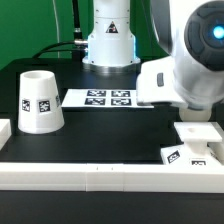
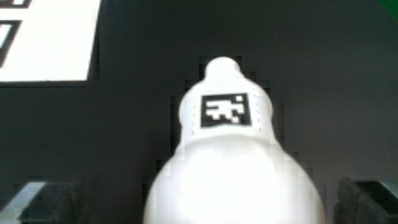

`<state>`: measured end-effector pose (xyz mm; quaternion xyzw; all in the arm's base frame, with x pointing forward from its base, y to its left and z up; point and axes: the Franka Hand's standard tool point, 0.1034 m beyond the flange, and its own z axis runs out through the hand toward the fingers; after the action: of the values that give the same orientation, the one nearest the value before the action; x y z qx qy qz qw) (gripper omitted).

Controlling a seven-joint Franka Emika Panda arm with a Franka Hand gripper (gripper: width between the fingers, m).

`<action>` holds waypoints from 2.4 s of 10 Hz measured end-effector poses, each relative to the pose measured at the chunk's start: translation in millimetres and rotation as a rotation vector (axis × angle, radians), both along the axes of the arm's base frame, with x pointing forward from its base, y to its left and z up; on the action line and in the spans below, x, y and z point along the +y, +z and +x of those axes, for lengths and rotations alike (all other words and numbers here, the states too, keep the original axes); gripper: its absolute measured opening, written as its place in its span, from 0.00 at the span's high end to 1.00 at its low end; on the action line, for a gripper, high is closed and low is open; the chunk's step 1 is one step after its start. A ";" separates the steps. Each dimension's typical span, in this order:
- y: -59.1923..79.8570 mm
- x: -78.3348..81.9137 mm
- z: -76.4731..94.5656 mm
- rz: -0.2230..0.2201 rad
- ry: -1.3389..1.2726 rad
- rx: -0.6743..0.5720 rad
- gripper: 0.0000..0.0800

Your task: Assemble lamp

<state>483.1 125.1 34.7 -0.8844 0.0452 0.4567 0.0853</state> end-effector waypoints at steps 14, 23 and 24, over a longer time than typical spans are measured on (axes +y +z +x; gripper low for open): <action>-27.0 3.3 -13.6 -0.014 -0.006 -0.031 0.28; 56.7 -16.4 28.3 0.120 0.086 -0.165 0.28; 55.1 -16.6 27.8 0.118 0.084 -0.169 0.28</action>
Offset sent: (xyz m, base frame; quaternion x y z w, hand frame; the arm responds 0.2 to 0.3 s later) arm -0.0096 0.0031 -0.0181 -0.0001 0.0086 0.0172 0.9998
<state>510.8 108.6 89.8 -0.9143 -0.0264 0.3855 0.1215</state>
